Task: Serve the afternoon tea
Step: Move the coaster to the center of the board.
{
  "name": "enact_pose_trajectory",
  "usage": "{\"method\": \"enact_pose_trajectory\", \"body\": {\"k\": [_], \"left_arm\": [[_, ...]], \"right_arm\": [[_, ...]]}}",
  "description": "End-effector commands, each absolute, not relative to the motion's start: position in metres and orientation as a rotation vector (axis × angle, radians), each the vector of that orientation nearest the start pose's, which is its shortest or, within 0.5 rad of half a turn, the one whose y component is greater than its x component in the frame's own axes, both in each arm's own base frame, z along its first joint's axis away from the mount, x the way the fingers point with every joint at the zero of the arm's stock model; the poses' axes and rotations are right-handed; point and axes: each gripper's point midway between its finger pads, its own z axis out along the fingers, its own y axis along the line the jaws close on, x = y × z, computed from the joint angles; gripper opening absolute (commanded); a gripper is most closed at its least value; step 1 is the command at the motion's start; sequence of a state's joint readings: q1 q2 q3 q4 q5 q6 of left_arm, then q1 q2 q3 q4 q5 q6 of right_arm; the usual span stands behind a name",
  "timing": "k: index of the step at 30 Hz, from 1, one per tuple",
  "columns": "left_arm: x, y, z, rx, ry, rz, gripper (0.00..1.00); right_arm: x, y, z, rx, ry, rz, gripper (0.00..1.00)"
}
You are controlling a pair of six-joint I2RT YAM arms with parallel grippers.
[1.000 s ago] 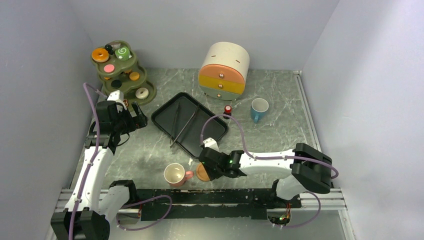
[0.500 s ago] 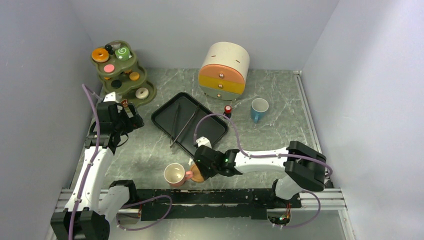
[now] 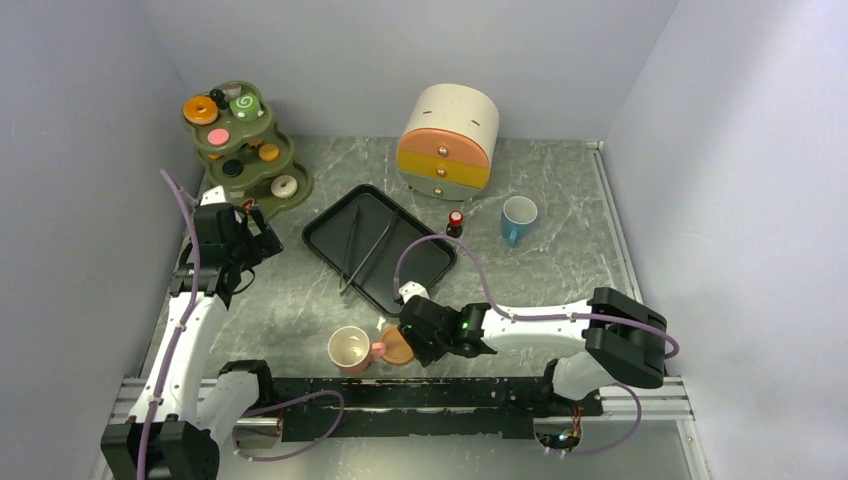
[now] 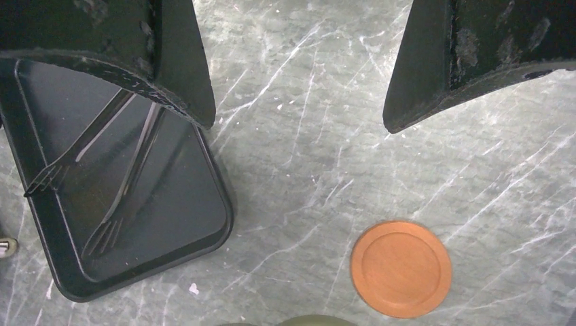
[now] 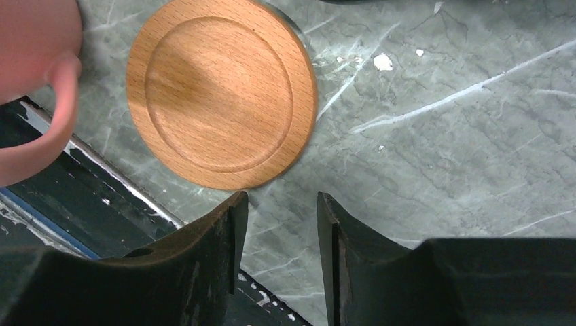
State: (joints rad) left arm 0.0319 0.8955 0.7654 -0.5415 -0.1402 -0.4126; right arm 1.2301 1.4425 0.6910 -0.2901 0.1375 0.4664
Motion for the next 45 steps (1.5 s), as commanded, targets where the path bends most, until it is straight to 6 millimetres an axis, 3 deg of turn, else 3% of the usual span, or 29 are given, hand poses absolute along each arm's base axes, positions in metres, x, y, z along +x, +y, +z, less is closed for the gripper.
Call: {"method": "enact_pose_trajectory", "body": {"k": [1,7,11,13,16,19,21,24,27,33,39,45], "left_arm": [[0.279,0.027,0.177,-0.621,2.114,0.004,0.98],[0.277,0.032,0.175,-0.66,2.105,0.029,0.98],[0.272,0.038,0.169,-0.773,2.085,0.056,0.87],[0.268,0.037,0.165,-0.83,2.098,0.049,0.88],[0.261,0.024,0.154,-0.874,2.174,-0.017,0.85],[0.253,-0.001,0.137,-0.898,2.267,-0.167,0.83],[0.247,-0.02,0.124,-0.873,2.338,-0.282,0.86],[0.238,-0.036,0.112,-0.837,2.418,-0.376,0.81],[0.234,-0.045,0.113,-0.812,2.426,-0.441,0.72],[0.23,-0.07,0.122,-0.732,2.408,-0.636,0.43],[0.224,-0.094,0.116,-0.666,2.393,-0.819,0.27],[0.217,-0.118,0.103,-0.597,2.36,-1.028,0.17]], "right_arm": [[0.103,0.281,0.013,-0.971,2.474,0.424,0.46],[0.113,0.295,0.006,-0.908,2.465,0.419,0.41],[0.121,0.313,0.007,-0.881,2.442,0.449,0.35],[0.124,0.323,0.008,-0.878,2.425,0.468,0.32],[0.127,0.336,0.008,-0.885,2.408,0.496,0.29],[0.129,0.348,0.008,-0.88,2.39,0.536,0.26],[0.13,0.355,0.01,-0.866,2.376,0.563,0.25],[0.134,0.366,0.015,-0.83,2.349,0.608,0.24],[0.135,0.37,0.017,-0.819,2.332,0.632,0.22],[0.132,0.375,0.009,-0.813,2.34,0.669,0.18],[0.132,0.375,0.008,-0.817,2.347,0.656,0.13],[0.136,0.357,0.037,-0.726,2.315,0.653,0.15]]}}
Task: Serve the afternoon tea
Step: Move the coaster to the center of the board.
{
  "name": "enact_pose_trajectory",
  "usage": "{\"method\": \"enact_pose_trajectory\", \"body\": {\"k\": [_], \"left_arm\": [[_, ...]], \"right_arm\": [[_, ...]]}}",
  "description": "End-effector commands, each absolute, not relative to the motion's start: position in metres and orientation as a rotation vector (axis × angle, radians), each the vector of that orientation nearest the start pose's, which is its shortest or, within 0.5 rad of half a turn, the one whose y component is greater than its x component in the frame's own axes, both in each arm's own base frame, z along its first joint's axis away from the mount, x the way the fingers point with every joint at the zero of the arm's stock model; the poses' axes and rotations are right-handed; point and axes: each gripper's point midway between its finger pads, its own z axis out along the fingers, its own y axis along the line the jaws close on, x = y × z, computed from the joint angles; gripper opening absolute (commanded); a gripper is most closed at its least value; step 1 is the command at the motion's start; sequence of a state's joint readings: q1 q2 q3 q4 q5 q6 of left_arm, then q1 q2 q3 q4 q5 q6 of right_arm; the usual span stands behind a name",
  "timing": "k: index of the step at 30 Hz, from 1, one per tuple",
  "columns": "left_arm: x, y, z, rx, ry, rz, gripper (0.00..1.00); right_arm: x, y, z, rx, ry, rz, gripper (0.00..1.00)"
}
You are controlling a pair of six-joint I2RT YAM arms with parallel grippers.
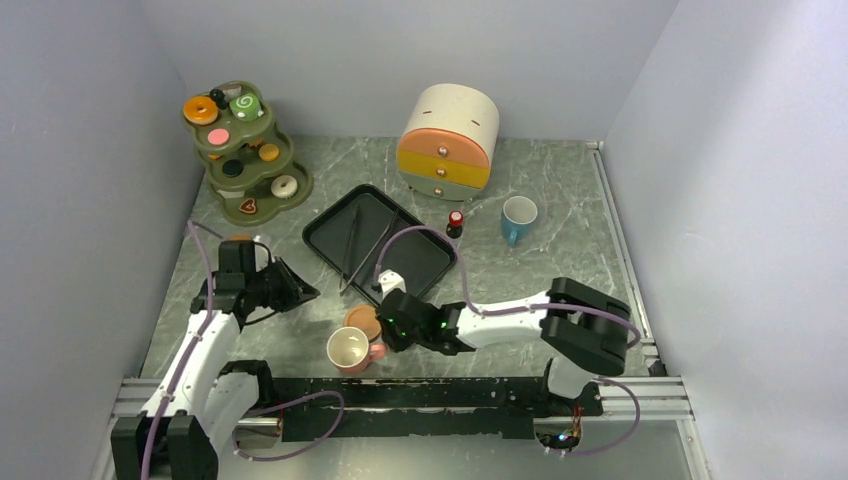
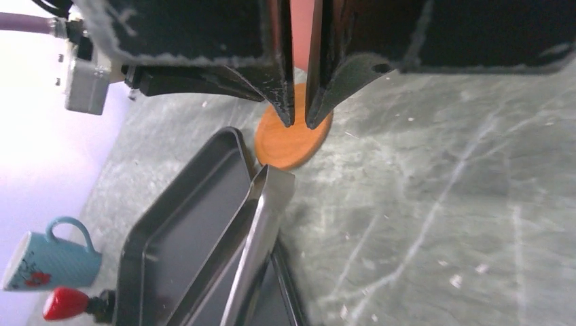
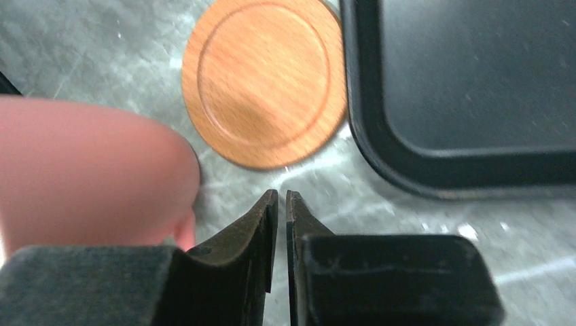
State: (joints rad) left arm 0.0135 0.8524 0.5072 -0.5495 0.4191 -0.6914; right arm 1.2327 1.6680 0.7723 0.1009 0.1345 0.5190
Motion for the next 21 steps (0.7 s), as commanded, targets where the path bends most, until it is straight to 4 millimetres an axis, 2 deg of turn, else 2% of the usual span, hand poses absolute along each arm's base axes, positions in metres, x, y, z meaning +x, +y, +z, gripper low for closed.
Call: {"method": "enact_pose_trajectory", "body": {"k": [1,12,21], "left_arm": [[0.215,-0.125,0.101,-0.572,2.365,-1.064,0.15],[0.213,-0.154,0.07,-0.498,2.397,-1.139,0.15],[0.207,-0.164,0.046,-0.463,2.47,-1.068,0.13]], "right_arm": [[0.137,0.353,0.044,-0.706,2.304,0.652,0.15],[0.153,0.306,0.098,-0.499,2.213,0.572,0.19],[0.163,0.287,0.118,-0.417,2.153,0.535,0.19]]}}
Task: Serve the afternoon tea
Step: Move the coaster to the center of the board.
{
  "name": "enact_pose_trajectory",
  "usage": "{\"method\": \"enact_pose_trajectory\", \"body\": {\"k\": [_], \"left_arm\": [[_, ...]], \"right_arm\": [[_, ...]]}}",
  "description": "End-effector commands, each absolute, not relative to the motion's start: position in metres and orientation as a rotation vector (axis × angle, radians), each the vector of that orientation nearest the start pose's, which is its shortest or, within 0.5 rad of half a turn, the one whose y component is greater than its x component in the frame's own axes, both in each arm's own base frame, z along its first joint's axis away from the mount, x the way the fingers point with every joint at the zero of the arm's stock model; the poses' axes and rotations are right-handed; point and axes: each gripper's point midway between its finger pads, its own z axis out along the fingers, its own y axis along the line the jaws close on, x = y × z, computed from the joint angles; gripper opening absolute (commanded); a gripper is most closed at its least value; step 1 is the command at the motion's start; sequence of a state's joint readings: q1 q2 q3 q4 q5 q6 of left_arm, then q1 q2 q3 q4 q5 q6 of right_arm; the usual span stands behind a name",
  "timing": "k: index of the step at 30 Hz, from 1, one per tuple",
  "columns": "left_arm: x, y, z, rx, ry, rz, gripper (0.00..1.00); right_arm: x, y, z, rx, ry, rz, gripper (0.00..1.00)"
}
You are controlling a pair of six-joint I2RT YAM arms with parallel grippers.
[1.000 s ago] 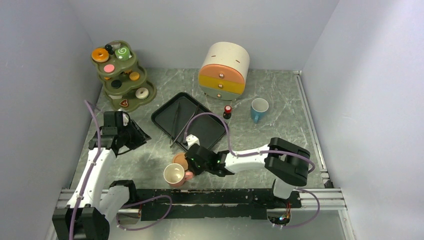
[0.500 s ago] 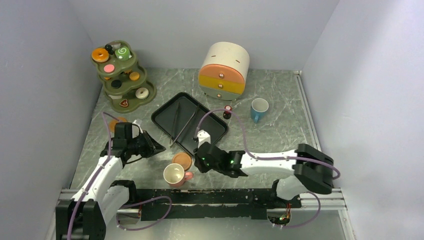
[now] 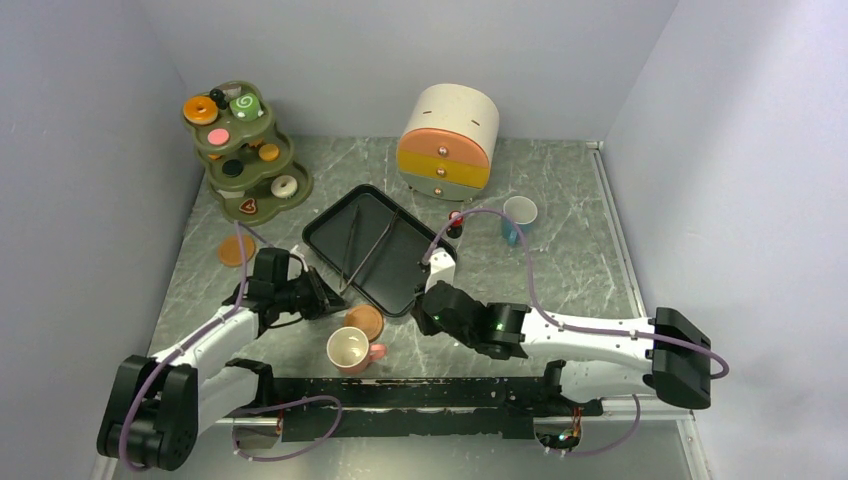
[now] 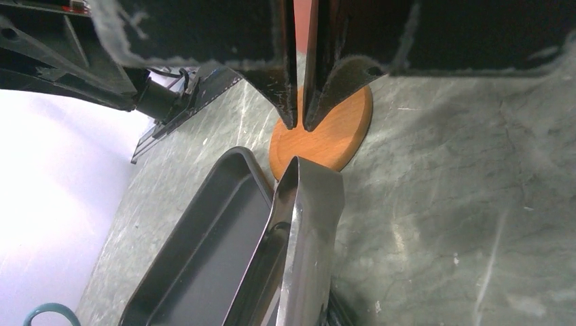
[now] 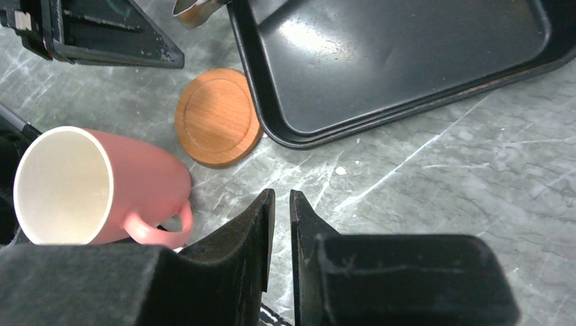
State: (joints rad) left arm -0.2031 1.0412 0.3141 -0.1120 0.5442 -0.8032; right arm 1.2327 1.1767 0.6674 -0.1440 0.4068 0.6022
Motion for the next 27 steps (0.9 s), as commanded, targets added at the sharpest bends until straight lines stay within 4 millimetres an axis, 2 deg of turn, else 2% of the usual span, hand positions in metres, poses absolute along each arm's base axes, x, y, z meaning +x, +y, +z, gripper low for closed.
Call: {"method": "enact_pose_trajectory", "body": {"k": [1,7,13,17,20,27], "left_arm": [[0.206,-0.165,0.044,-0.46,2.479,-1.063,0.13],[0.203,-0.172,0.032,-0.431,2.548,-0.999,0.11],[0.201,-0.163,0.016,-0.459,2.623,-0.865,0.06],[0.205,-0.137,0.01,-0.558,2.649,-0.637,0.08],[0.206,-0.111,0.007,-0.702,2.642,-0.423,0.05],[0.193,-0.075,0.002,-0.933,2.603,-0.145,0.05]], "right_arm": [[0.163,0.286,0.119,-0.412,2.149,0.533,0.19],[0.163,0.281,0.118,-0.401,2.141,0.534,0.19],[0.162,0.274,0.111,-0.392,2.153,0.513,0.19],[0.163,0.27,0.113,-0.375,2.144,0.511,0.19],[0.163,0.269,0.115,-0.366,2.139,0.518,0.2],[0.162,0.264,0.116,-0.347,2.137,0.518,0.2]]}}
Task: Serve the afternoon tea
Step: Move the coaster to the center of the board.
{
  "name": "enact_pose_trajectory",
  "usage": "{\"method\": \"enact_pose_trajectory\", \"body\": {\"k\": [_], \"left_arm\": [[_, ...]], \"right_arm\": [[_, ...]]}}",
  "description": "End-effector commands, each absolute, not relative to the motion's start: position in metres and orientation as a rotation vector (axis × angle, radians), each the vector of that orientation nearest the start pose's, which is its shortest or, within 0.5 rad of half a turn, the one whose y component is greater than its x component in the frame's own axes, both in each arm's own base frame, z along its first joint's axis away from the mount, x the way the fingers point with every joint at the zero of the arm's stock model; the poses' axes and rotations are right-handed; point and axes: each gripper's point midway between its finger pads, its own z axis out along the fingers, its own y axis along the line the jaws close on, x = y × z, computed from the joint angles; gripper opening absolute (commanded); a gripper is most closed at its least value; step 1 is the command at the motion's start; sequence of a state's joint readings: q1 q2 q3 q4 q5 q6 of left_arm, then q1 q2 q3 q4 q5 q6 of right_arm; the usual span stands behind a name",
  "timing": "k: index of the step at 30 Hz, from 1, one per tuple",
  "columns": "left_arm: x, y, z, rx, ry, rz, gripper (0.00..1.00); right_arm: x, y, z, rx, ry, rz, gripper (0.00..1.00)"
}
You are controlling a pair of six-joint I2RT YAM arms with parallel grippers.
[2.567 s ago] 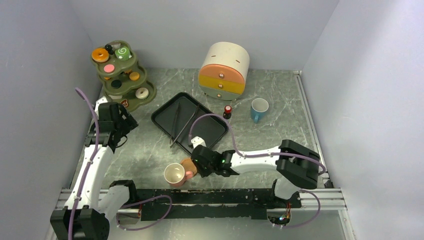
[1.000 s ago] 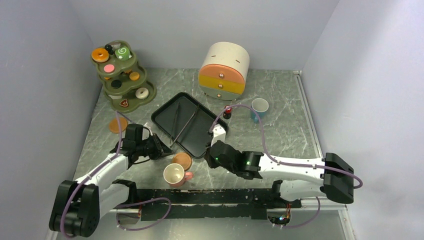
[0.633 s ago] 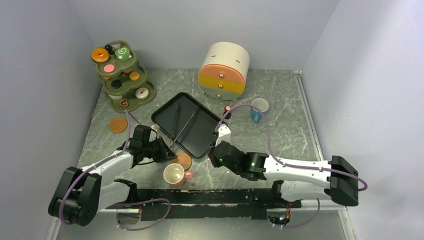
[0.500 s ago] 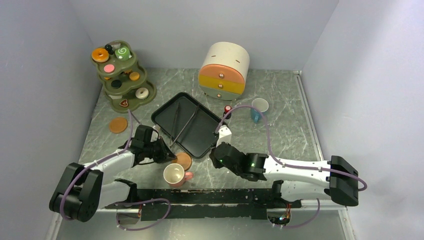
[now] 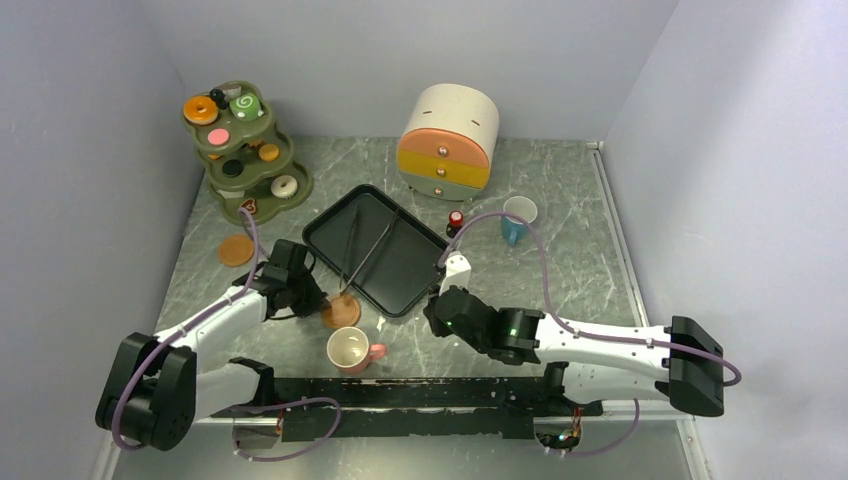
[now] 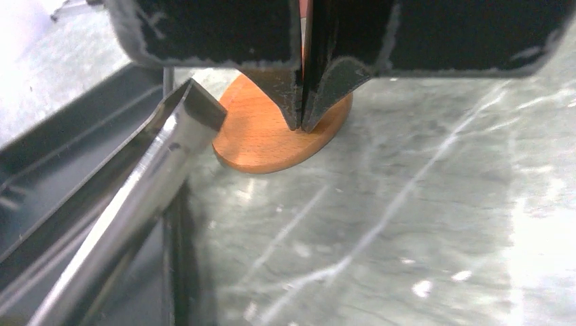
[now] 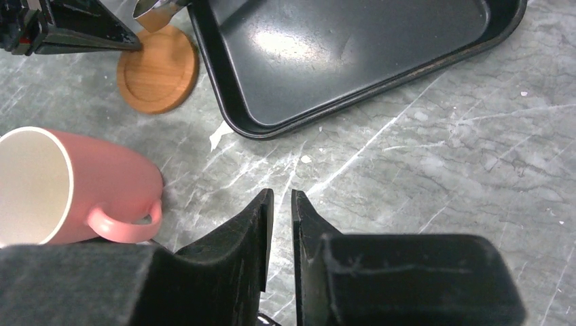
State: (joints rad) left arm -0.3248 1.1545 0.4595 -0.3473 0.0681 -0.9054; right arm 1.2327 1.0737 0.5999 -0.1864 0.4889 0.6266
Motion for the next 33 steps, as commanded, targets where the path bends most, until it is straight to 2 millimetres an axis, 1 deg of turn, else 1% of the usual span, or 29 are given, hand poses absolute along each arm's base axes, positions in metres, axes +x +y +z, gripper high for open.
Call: {"method": "enact_pose_trajectory", "body": {"k": [1,4,5,10,13,17,20,24,30,33], "left_arm": [[0.19,-0.07,0.001,-0.96,2.597,-0.105,0.05],[0.187,-0.056,0.002,-1.03,2.569,0.013,0.07],[0.188,-0.054,0.003,-1.036,2.561,0.025,0.08],[0.201,-0.043,0.008,-1.097,2.496,0.076,0.11],[0.213,-0.032,0.011,-1.15,2.47,0.091,0.1],[0.234,-0.005,0.015,-1.221,2.399,0.129,0.09],[0.252,0.01,0.017,-1.262,2.372,0.143,0.08],[0.28,0.014,0.013,-1.255,2.359,0.137,0.07],[0.309,0.017,-0.008,-1.295,2.387,0.159,0.05],[0.323,0.013,-0.016,-1.314,2.416,0.14,0.05]], "right_arm": [[0.162,0.262,0.117,-0.344,2.135,0.519,0.21],[0.162,0.257,0.118,-0.333,2.128,0.518,0.21],[0.162,0.257,0.119,-0.332,2.126,0.521,0.21],[0.16,0.254,0.117,-0.328,2.132,0.525,0.21],[0.159,0.252,0.118,-0.321,2.133,0.532,0.21],[0.157,0.25,0.117,-0.312,2.131,0.553,0.22],[0.156,0.25,0.117,-0.307,2.129,0.563,0.22],[0.156,0.248,0.117,-0.305,2.125,0.563,0.22],[0.156,0.242,0.117,-0.295,2.117,0.557,0.22],[0.156,0.236,0.118,-0.282,2.109,0.555,0.22]]}}
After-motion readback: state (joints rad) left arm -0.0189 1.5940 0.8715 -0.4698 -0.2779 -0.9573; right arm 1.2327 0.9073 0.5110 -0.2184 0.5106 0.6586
